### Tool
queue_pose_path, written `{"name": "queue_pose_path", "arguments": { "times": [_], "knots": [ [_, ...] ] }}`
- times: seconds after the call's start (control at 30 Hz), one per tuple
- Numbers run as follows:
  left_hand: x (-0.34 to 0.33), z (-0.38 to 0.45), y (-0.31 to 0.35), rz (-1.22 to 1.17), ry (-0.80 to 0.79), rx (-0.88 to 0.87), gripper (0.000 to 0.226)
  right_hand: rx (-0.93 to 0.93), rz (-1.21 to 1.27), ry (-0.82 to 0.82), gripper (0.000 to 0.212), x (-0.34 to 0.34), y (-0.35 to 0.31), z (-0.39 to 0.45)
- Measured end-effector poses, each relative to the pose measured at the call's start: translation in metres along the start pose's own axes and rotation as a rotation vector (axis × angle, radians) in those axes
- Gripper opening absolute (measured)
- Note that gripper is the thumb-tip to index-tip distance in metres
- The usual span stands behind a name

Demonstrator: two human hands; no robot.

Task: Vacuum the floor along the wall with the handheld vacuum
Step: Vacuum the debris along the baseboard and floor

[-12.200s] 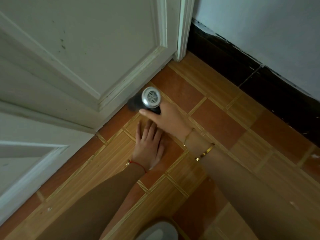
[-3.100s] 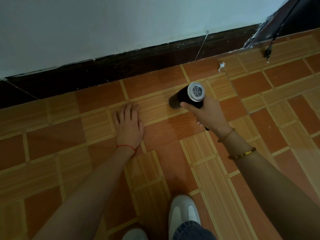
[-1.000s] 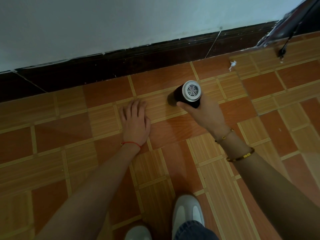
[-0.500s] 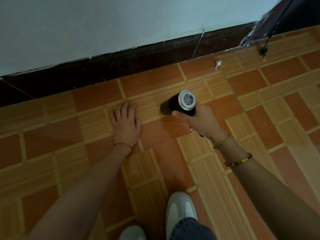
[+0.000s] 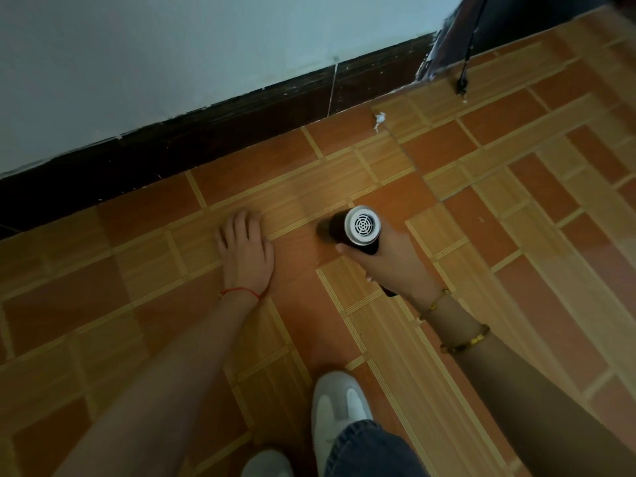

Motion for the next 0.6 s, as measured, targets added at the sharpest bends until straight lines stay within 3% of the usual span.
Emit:
{"name": "queue_pose_path", "arguments": {
  "times": [0.3, 0.6],
  "knots": [
    [-0.019, 0.060, 0.052, 0.042, -0.069, -0.173, 0.051, -0.163, 0.096, 0.202, 0.056, 0.058, 0.039, 0.038],
    [-0.046, 0.124, 0.075, 0.066, -0.054, -0.189, 0.052, -0.214, 0.281, 0.290, 0.052, 0.091, 0.047, 0.120]
  ]
}}
Point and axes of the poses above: each hand's wrist, its own z-axis towards the middle knuckle, its own x-axis out of the back of the hand, y = z × x, the point moved 8 cm from there along z, towards the middle knuckle, and after that the axes turned 9 degrees about -x, right-handed, at the moved point
